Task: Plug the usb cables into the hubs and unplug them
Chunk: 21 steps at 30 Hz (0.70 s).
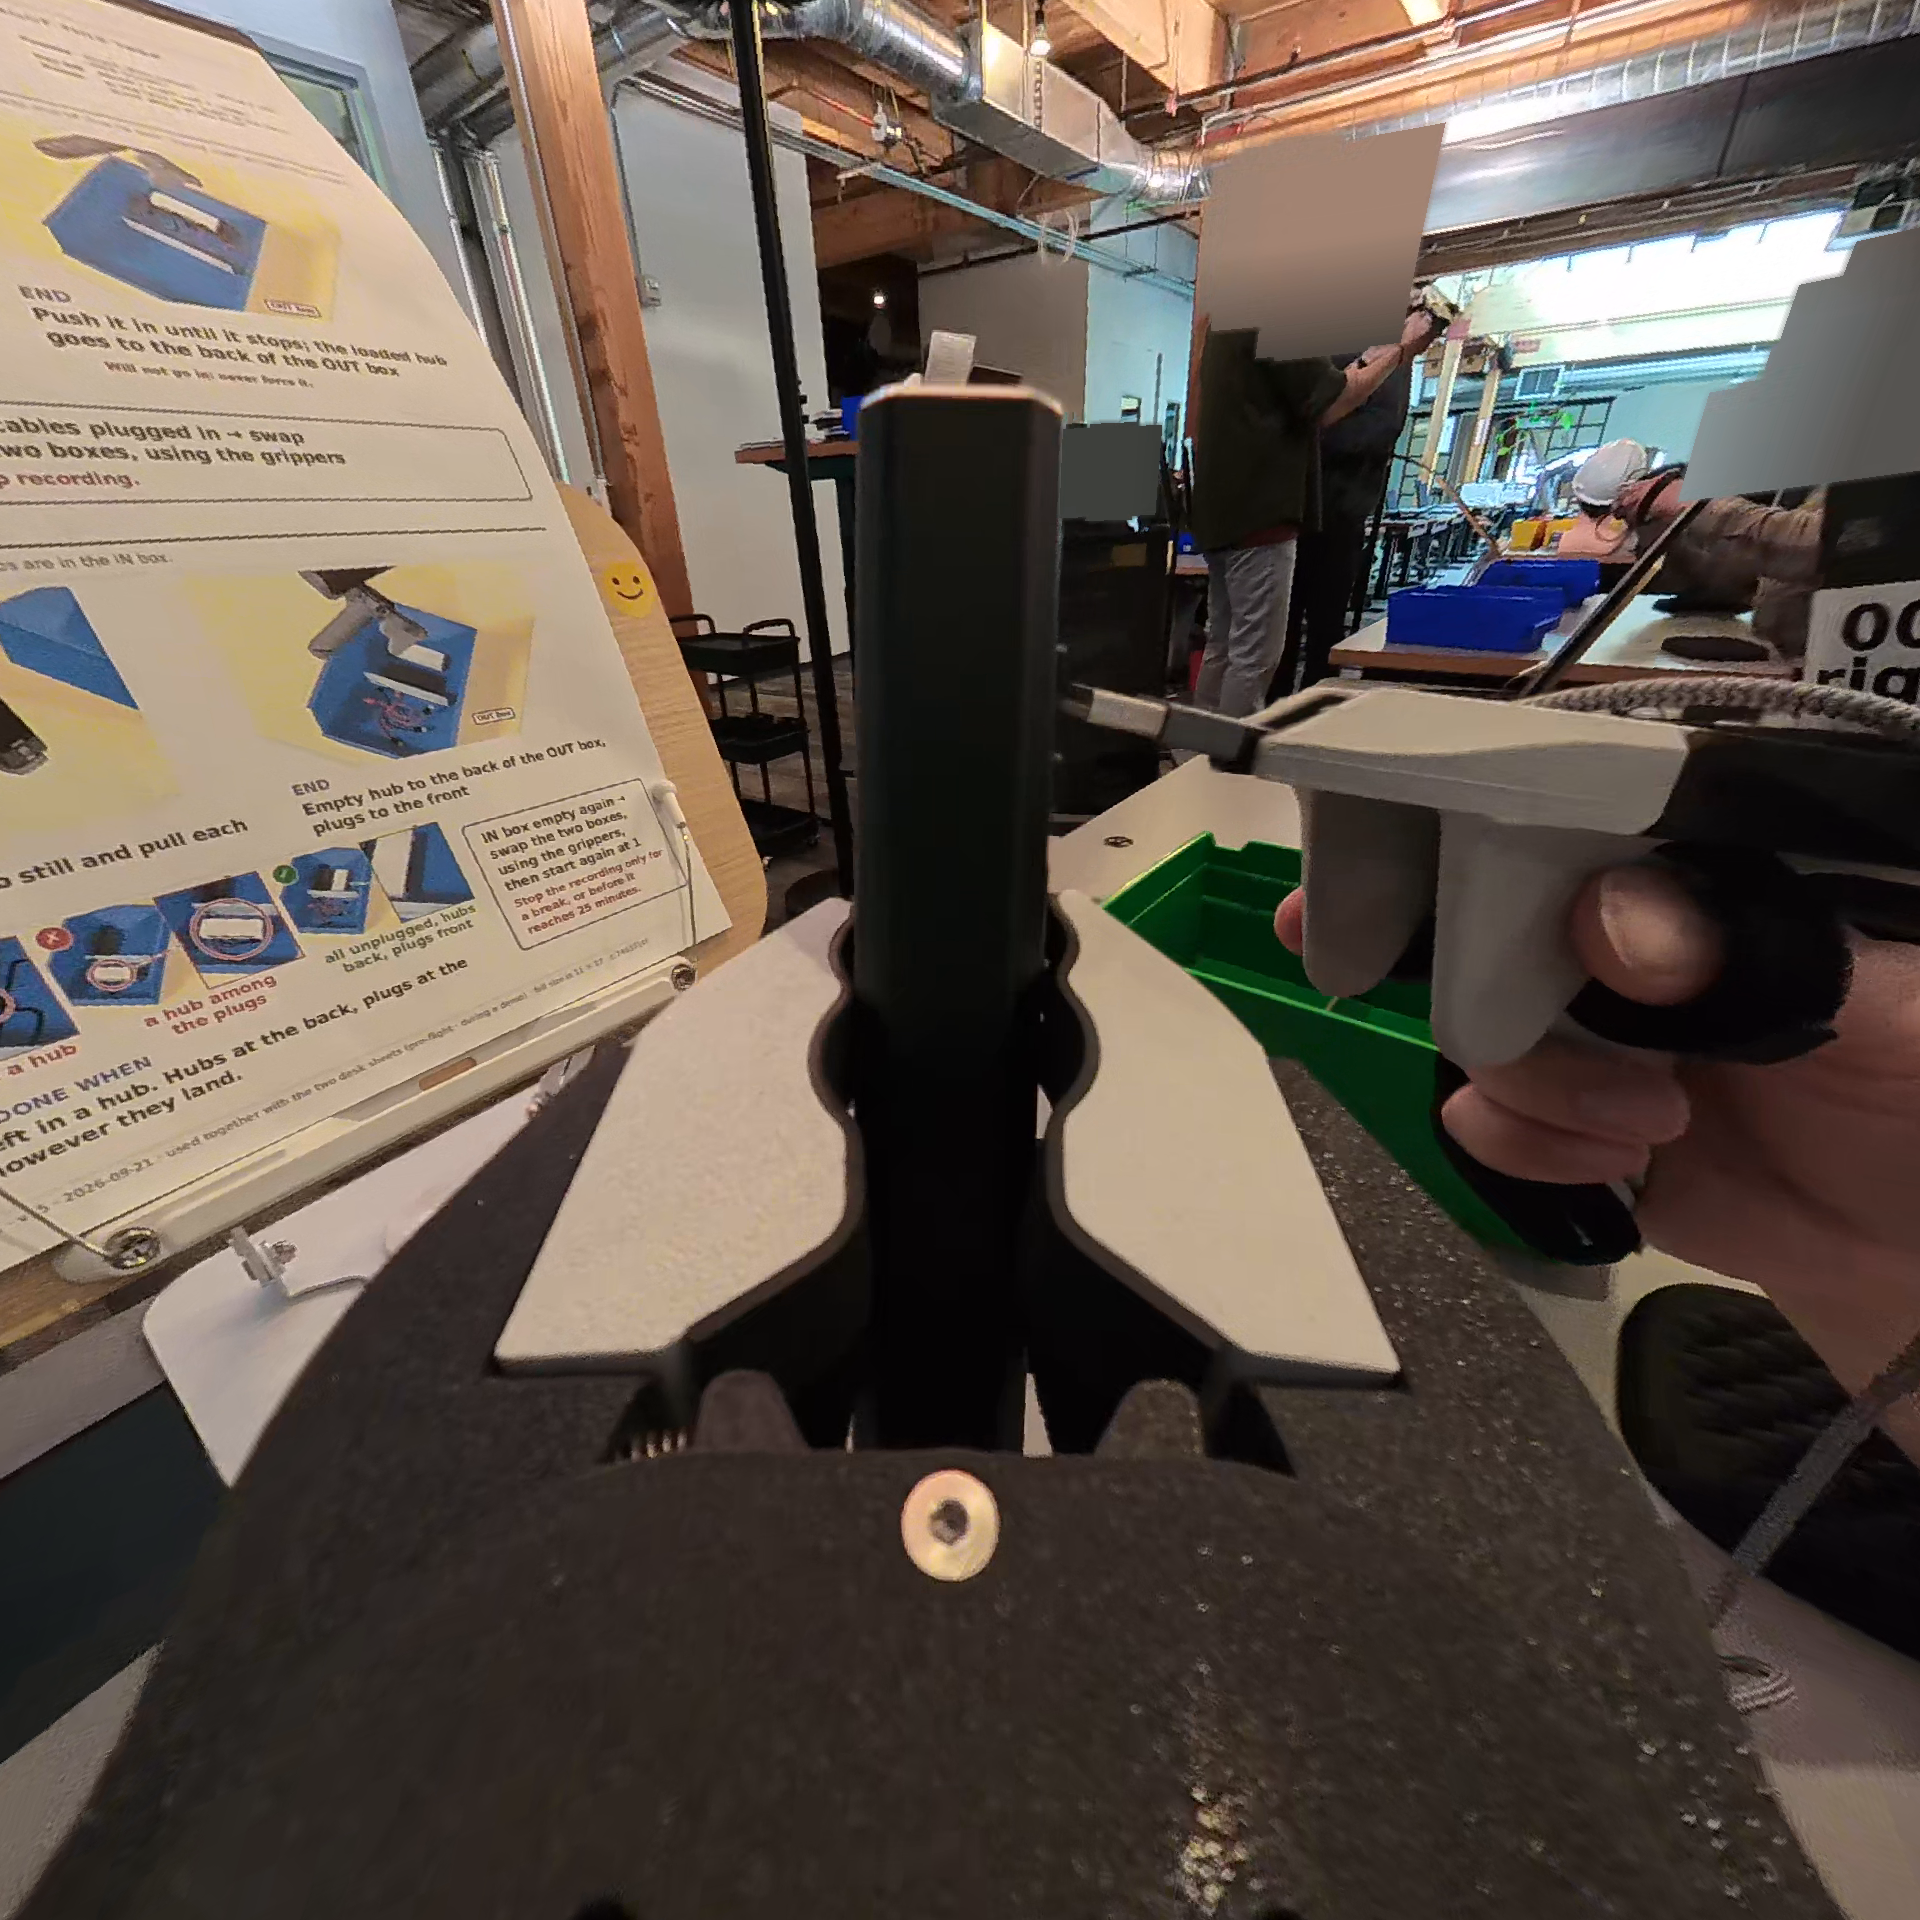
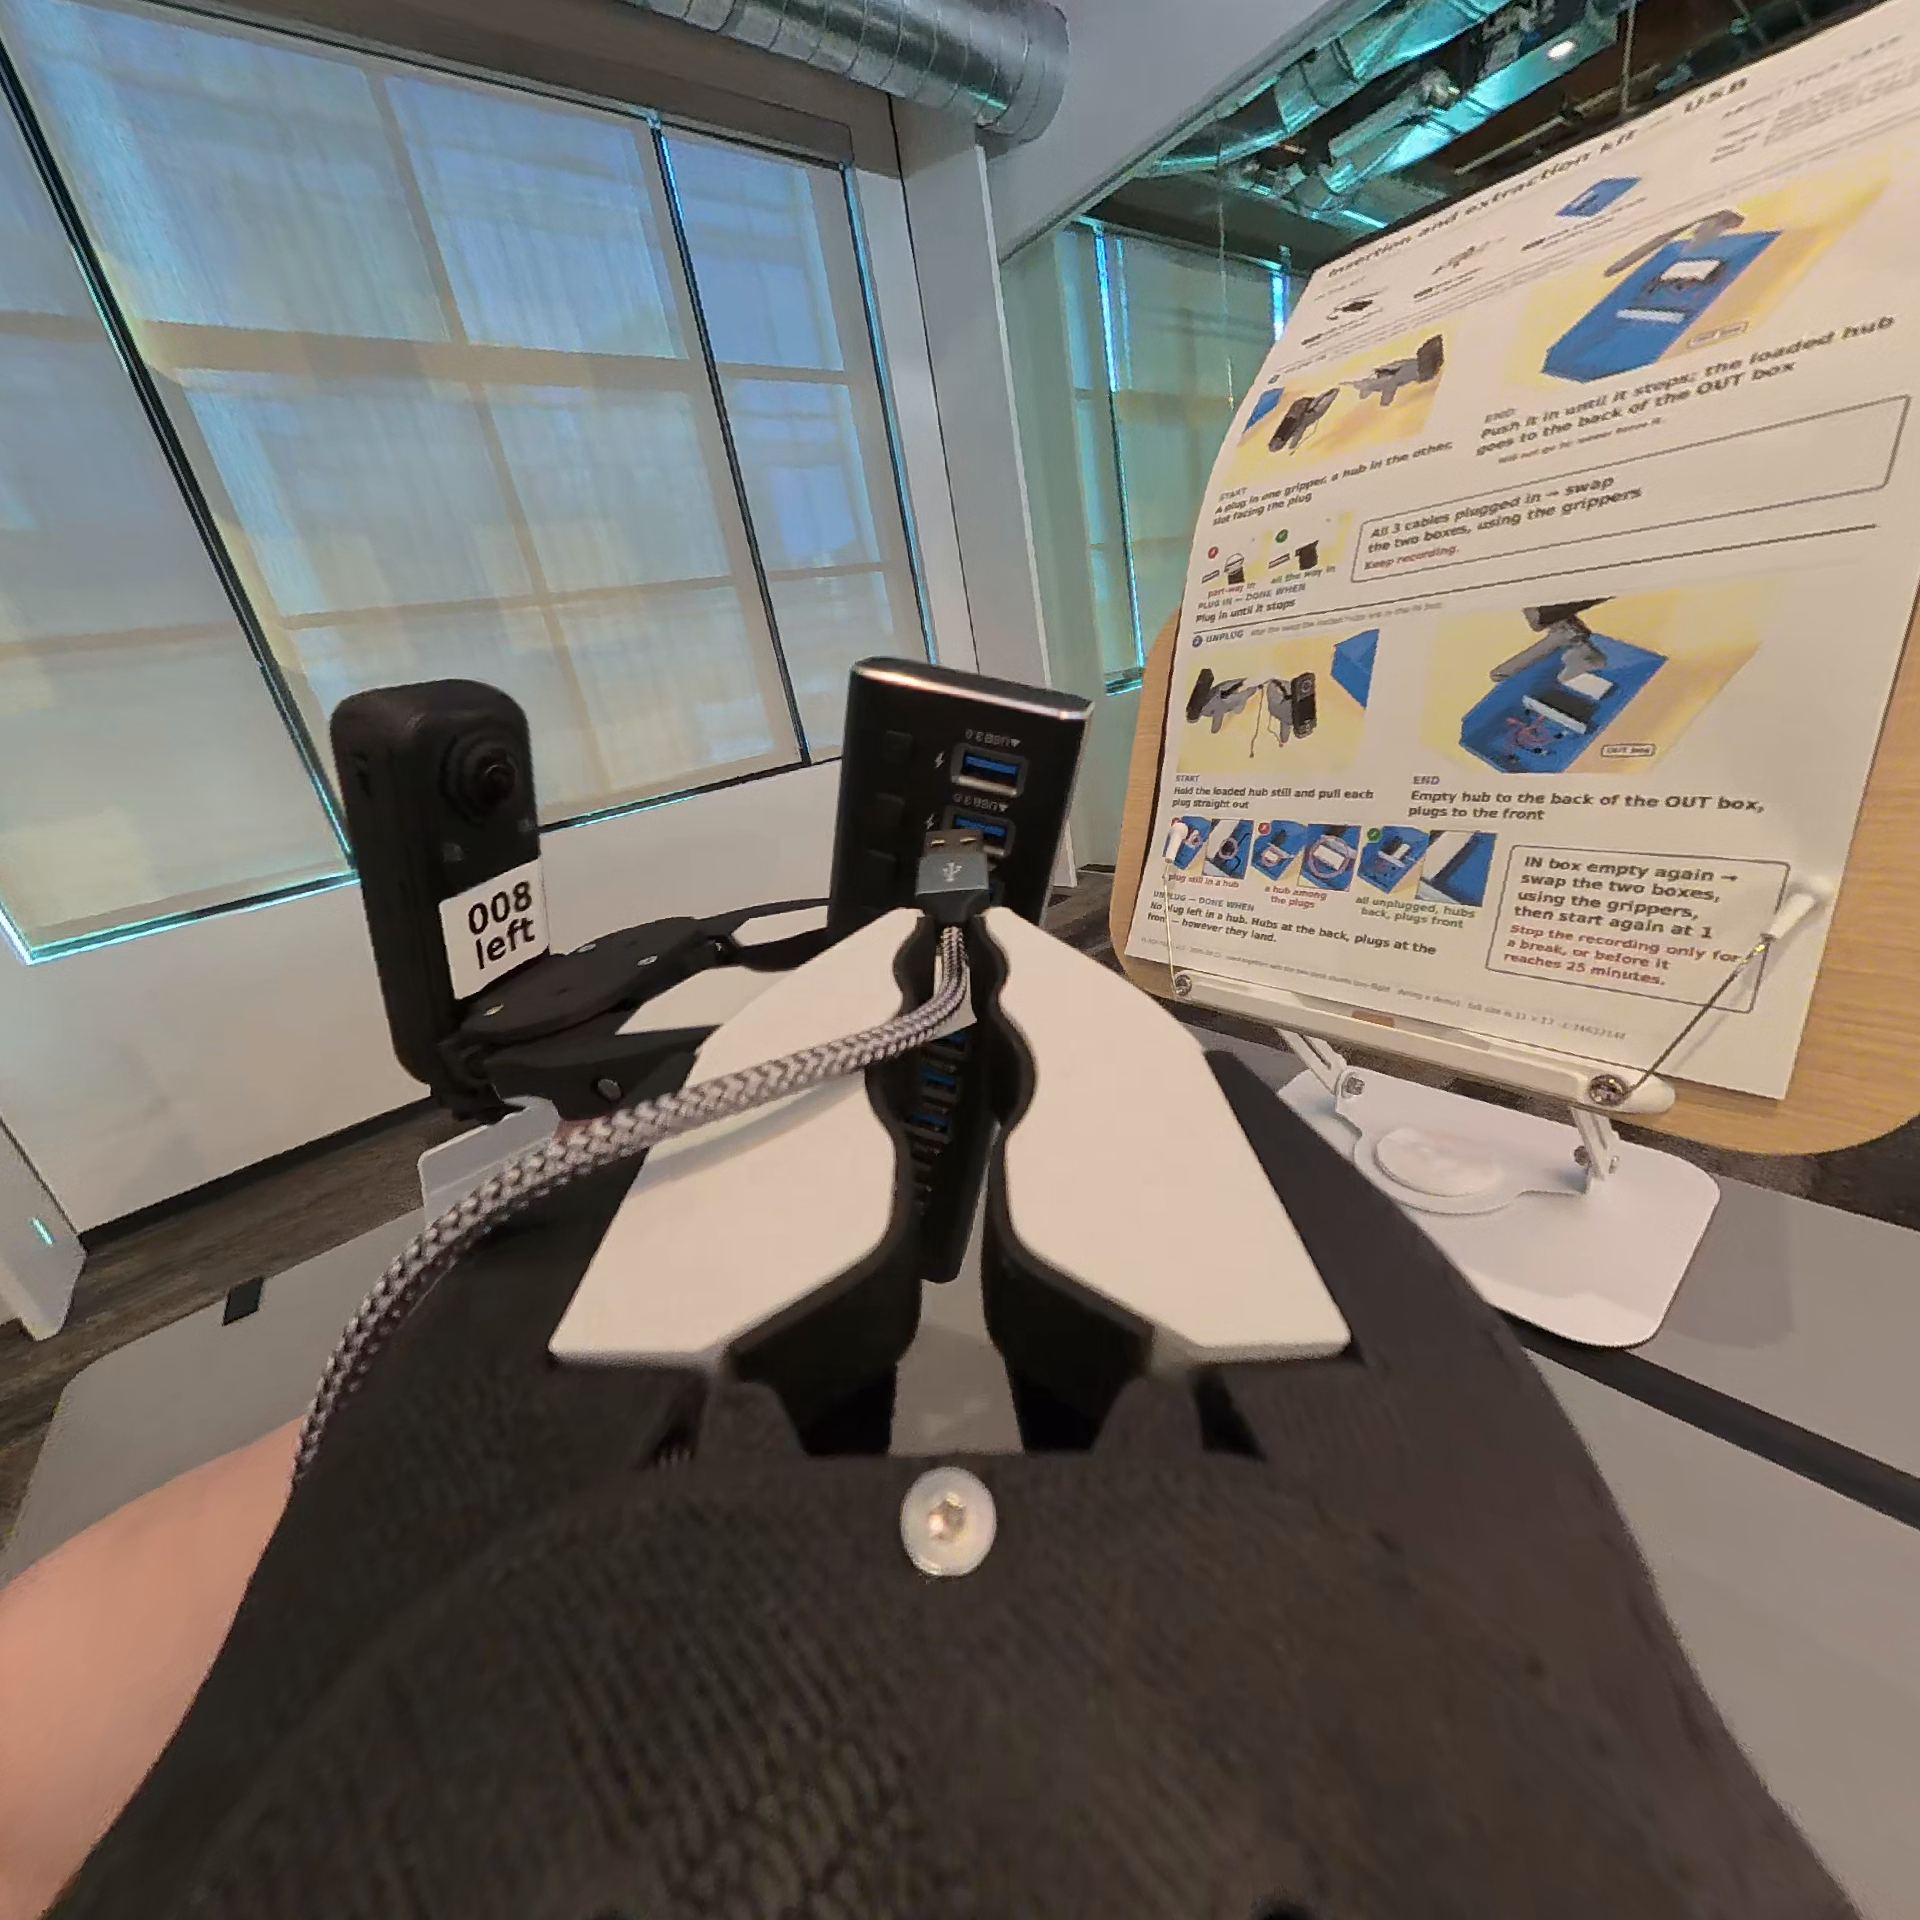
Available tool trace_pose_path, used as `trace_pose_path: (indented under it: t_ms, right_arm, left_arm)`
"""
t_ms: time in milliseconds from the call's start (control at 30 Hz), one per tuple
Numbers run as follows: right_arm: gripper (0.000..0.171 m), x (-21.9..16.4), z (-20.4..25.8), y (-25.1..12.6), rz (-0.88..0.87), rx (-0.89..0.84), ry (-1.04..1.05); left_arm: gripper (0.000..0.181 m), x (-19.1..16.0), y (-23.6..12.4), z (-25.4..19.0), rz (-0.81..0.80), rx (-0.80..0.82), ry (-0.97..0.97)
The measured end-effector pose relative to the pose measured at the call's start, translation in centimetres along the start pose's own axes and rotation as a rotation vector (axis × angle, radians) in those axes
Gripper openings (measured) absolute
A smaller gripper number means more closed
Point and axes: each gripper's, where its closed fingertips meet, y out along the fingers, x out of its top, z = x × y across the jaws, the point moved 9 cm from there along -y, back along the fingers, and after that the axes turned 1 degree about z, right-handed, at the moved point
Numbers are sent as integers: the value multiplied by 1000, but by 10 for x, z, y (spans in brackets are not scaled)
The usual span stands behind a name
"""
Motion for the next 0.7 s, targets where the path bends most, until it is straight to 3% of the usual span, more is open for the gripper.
trace_pose_path:
  t_ms: [267,700]
  right_arm:
    - [7,-7,-13,2,0,17,116]
    - [6,-12,-16,2,-19,19,192]
  left_arm:
    - [30,-5,4,-1,24,17,16]
    - [31,-5,5,-13,48,130,210]
